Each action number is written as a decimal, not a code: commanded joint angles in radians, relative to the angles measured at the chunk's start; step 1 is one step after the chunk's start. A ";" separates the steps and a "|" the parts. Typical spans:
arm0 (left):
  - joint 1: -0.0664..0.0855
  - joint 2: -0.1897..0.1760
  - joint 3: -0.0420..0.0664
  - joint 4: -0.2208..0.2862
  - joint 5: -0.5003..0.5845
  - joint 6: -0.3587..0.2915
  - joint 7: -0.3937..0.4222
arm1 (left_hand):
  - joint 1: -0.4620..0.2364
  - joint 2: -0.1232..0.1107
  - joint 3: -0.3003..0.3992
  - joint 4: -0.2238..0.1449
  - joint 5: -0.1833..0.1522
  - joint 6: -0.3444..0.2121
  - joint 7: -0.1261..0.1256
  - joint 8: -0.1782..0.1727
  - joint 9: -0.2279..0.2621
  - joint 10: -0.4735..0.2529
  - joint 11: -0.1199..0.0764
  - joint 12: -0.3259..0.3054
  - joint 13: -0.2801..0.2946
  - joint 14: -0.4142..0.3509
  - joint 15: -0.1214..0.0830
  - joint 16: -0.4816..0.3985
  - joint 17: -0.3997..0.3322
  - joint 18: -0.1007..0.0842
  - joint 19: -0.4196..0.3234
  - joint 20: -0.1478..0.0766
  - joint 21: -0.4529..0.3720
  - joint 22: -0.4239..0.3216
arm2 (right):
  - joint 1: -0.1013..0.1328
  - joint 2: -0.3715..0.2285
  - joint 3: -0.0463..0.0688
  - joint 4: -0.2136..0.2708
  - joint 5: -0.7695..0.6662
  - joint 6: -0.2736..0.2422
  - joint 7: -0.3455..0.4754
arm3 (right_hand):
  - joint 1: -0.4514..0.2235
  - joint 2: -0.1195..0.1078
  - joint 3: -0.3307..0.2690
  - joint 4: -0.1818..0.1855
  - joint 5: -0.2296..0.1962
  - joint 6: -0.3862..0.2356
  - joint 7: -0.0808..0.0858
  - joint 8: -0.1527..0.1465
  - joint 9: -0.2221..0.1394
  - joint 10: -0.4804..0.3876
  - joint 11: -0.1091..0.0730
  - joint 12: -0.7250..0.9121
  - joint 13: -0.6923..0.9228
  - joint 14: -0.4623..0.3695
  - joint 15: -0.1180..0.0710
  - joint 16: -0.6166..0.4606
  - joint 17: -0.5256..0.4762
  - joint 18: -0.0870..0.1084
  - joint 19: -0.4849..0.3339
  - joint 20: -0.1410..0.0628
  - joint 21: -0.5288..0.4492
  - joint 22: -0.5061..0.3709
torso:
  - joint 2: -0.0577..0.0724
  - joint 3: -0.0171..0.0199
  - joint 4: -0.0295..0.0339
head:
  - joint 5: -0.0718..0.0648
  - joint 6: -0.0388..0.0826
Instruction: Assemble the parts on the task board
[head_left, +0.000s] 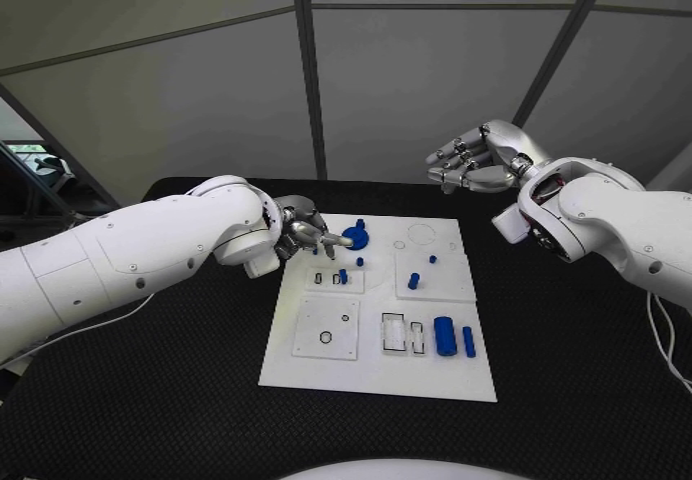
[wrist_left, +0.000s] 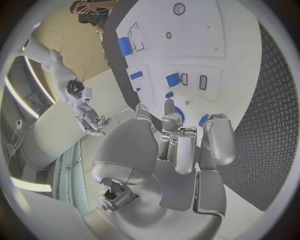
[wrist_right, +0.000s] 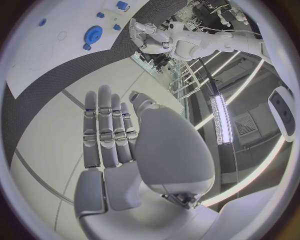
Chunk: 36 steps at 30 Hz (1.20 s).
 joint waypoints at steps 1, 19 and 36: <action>0.011 0.021 -0.015 -0.018 -0.089 0.075 -0.062 | -0.016 0.004 -0.010 0.000 0.001 -0.008 -0.001 0.007 0.004 0.009 -0.001 0.002 0.003 0.089 -0.005 0.004 0.216 -0.020 0.007 0.001 0.006 0.004 | 0.002 0.004 0.001 0.000 0.000 0.004 0.018 | -0.008 -0.008 0.003 -0.003 0.007 0.003 0.003 -0.005 0.000 0.005 0.002 -0.008 -0.004 0.002 0.006 -0.011 -0.003 0.002 -0.004 0.004 -0.010 -0.003 | 0.002 0.0004 -0.0011 | 0.003 -0.004; 0.027 0.098 -0.047 -0.080 -0.116 0.136 -0.092 | -0.028 0.009 -0.018 -0.001 0.001 -0.004 -0.005 0.018 0.016 0.010 -0.004 0.002 0.004 0.088 -0.006 0.003 0.214 -0.020 0.009 0.000 0.008 0.009 | 0.002 0.019 0.001 -0.010 -0.011 0.008 0.006 | -0.019 -0.010 0.002 -0.004 0.016 0.001 0.006 -0.014 0.000 0.008 0.007 -0.023 -0.016 0.007 0.010 -0.040 -0.011 0.003 -0.003 0.009 -0.030 -0.015 | 0.003 0.0003 -0.0005 | 0.003 -0.015; 0.027 0.121 -0.073 -0.098 -0.120 0.185 -0.088 | -0.021 0.020 -0.017 -0.005 0.002 0.001 -0.009 0.031 0.031 0.015 -0.008 0.005 0.010 0.088 -0.009 0.003 0.215 -0.022 0.014 -0.002 0.014 0.022 | 0.002 0.033 0.001 -0.018 -0.012 0.020 0.002 | -0.025 -0.007 0.004 -0.003 0.032 0.002 0.007 -0.017 0.001 0.011 0.007 -0.028 -0.020 0.011 0.011 -0.053 -0.014 0.003 0.000 0.011 -0.040 -0.021 | 0.004 0.0001 -0.0004 | 0.003 -0.026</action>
